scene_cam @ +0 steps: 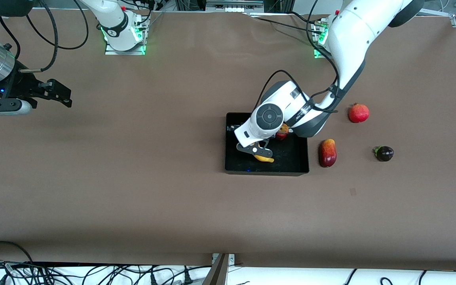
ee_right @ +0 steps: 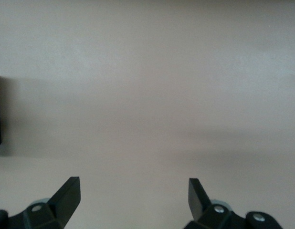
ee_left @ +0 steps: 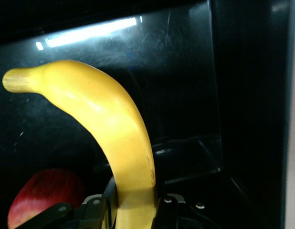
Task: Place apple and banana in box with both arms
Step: 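Lower the banana into the box and open the left gripper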
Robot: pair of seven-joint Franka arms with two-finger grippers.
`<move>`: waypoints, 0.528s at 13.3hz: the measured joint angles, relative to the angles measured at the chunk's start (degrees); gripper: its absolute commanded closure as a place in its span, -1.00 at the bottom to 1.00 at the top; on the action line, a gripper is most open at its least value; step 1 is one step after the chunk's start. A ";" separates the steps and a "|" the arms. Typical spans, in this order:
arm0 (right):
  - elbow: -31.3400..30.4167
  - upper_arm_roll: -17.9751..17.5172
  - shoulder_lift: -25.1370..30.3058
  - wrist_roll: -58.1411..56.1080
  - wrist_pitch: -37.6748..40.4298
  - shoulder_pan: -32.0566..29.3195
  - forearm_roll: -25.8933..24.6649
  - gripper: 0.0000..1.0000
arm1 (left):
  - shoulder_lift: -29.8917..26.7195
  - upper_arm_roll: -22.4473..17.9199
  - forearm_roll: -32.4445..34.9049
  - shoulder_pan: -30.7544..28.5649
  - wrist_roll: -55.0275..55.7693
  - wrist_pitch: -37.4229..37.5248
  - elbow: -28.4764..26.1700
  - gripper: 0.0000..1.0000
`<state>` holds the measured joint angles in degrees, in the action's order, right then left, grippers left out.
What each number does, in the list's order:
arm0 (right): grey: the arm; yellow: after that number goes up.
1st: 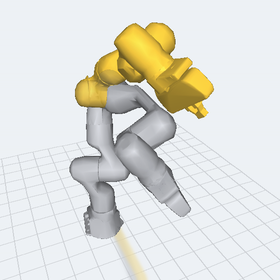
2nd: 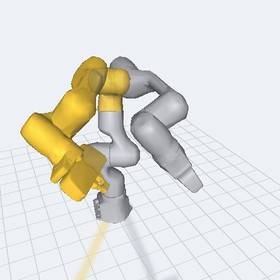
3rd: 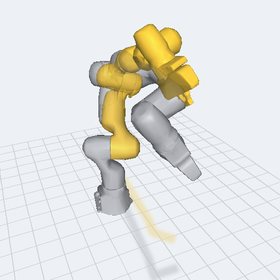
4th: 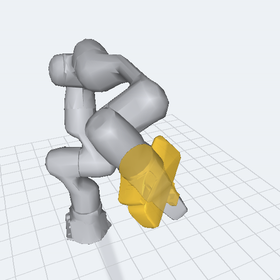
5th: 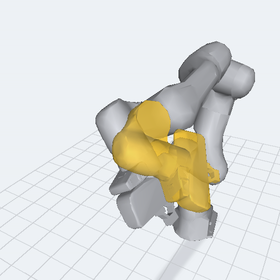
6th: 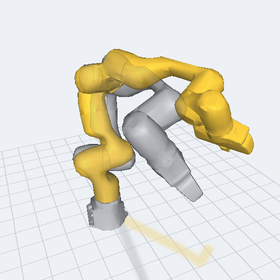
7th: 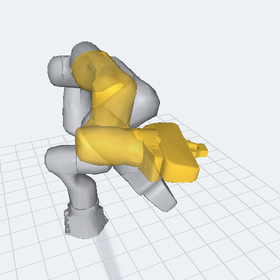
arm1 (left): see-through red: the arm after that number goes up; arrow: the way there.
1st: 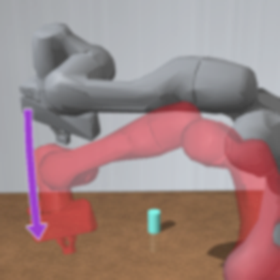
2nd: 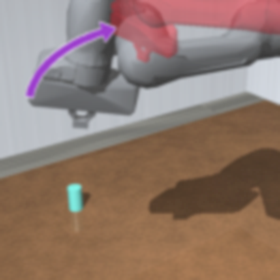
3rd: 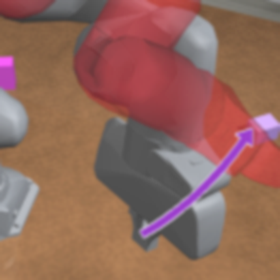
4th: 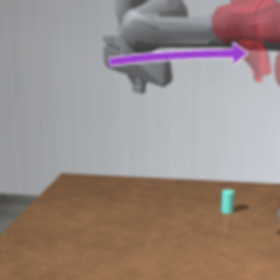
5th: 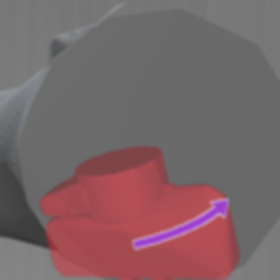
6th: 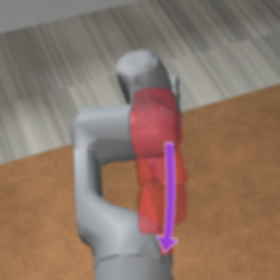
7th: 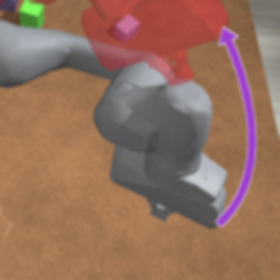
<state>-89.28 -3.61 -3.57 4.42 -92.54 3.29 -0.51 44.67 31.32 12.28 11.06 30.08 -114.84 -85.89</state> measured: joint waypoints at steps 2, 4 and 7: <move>0.00 0.00 0.00 0.00 0.00 0.00 0.00 -1.00 | 1.59 -0.04 0.09 0.44 0.06 -1.85 -0.05 -0.18; 0.00 0.00 0.00 0.00 0.00 0.00 0.00 -1.00 | 2.55 -0.29 0.10 0.62 0.26 -2.97 -0.07 -1.00; 0.00 -0.01 0.00 0.00 0.00 0.00 0.00 -1.00 | 1.11 -0.66 0.13 -1.03 0.76 1.71 1.85 -1.00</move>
<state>-89.28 -3.62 -3.57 4.42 -92.54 3.29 -0.52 45.78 30.66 12.41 10.03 30.83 -113.14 -84.04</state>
